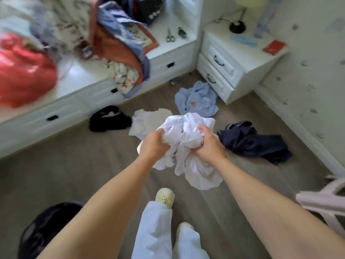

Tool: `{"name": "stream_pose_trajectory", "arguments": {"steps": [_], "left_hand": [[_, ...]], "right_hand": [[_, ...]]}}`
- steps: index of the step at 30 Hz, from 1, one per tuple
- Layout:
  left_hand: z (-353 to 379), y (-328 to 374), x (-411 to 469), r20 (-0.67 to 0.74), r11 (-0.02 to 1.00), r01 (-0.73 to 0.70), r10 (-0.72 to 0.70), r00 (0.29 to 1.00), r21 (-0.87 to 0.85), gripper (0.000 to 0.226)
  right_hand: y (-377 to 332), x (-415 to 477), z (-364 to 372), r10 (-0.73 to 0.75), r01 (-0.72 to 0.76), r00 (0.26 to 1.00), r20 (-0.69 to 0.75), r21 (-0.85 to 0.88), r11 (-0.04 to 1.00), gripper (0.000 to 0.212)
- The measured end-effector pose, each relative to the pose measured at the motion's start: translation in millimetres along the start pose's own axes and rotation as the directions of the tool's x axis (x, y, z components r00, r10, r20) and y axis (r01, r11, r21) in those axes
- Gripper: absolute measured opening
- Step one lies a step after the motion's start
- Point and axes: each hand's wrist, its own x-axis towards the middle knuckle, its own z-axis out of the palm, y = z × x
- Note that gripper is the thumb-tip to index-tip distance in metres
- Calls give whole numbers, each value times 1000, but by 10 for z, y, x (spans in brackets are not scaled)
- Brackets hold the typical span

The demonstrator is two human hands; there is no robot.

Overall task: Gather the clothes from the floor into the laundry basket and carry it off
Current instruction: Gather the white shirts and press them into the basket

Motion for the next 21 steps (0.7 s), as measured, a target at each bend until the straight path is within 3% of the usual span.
{"name": "stream_pose_trajectory", "arguments": {"steps": [3, 8, 12, 15, 21], "left_hand": [[-302, -405, -400, -78, 995, 94, -97, 992, -40, 16], [-752, -1191, -1051, -155, 960, 261, -275, 949, -103, 12], [-1038, -1770, -1587, -252, 918, 374, -397, 883, -134, 24], [-1205, -2239, -2065, -313, 861, 467, -508, 802, -201, 24], [-1408, -3221, -2909, -334, 752, 581, -659, 674, -311, 31]], "right_hand": [[-368, -74, 318, -77, 83, 989, 122, -44, 996, 84], [-1042, -380, 975, -188, 234, 924, 332, -106, 966, 62], [-1585, -793, 1516, -301, 374, 827, 475, -65, 925, 50], [-1980, -1192, 1973, -347, 452, 734, 584, -40, 891, 52], [-2562, -2019, 2914, -403, 570, 597, 693, -14, 821, 50]]}}
